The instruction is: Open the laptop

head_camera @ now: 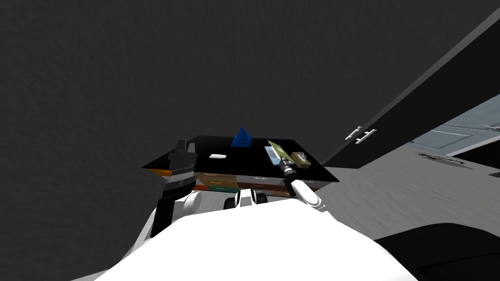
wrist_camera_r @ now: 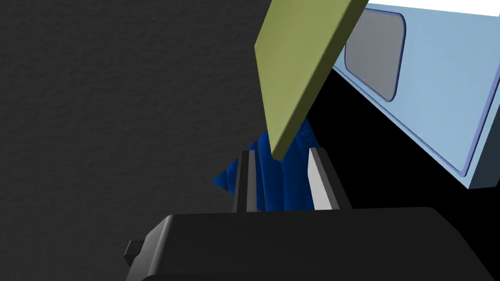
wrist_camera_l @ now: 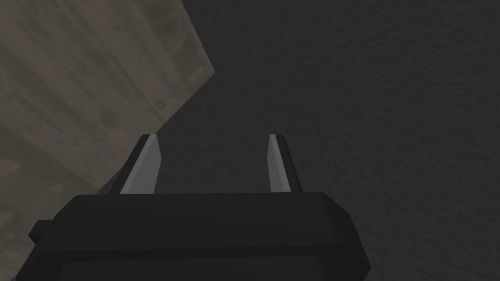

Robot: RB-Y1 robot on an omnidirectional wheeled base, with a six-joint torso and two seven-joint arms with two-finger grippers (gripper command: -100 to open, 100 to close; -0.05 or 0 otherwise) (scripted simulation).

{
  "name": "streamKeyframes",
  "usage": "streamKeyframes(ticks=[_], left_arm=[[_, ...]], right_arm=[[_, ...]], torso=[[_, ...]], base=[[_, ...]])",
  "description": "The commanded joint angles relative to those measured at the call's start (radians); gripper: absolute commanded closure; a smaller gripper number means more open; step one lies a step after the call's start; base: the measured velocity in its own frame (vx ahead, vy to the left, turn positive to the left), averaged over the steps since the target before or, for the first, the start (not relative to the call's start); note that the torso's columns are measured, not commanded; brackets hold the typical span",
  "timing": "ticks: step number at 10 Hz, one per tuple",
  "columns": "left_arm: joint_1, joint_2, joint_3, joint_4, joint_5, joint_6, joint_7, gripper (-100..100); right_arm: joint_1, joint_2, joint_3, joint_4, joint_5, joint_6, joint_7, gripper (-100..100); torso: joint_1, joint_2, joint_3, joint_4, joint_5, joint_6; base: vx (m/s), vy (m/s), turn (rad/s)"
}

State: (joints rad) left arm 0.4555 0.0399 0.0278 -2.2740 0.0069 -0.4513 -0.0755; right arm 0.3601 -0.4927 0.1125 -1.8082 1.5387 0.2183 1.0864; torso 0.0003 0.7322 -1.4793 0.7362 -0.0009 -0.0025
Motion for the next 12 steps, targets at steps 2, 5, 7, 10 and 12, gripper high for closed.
streamKeyframes(ticks=[2,5,7,10,12], left_arm=[[0.000,0.000,0.000,0.000,0.000,0.000,0.000,0],[0.000,0.000,0.000,0.000,0.000,0.000,0.000,0],[0.000,0.000,0.000,0.000,0.000,0.000,0.000,0],[0.000,0.000,0.000,0.000,0.000,0.000,0.000,0],[0.000,0.000,0.000,0.000,0.000,0.000,0.000,0]], right_arm=[[0.020,-0.081,-0.061,-0.032,-0.071,-0.063,-0.016,-100],[0.035,-0.141,-0.107,-0.056,-0.124,-0.109,-0.028,-100],[0.040,-0.161,-0.122,-0.064,-0.141,-0.125,-0.032,-100],[0.049,-0.198,-0.133,-0.079,-0.179,-0.134,-0.029,-100],[0.049,-0.201,-0.134,-0.081,-0.182,-0.135,-0.029,0]], torso=[[0.007,0.000,0.000,0.000,0.003,0.003],[-0.002,0.007,0.004,0.003,0.001,0.002],[-0.003,0.007,0.004,0.002,0.000,0.002],[0.003,0.005,0.003,0.002,0.002,0.002],[-0.003,0.006,0.004,0.002,0.000,0.002]], base=[[0.053,0.112,-0.146],[0.035,0.094,-0.102],[0.013,0.038,-0.045],[0.019,0.066,-0.062],[0.000,0.004,0.000]])
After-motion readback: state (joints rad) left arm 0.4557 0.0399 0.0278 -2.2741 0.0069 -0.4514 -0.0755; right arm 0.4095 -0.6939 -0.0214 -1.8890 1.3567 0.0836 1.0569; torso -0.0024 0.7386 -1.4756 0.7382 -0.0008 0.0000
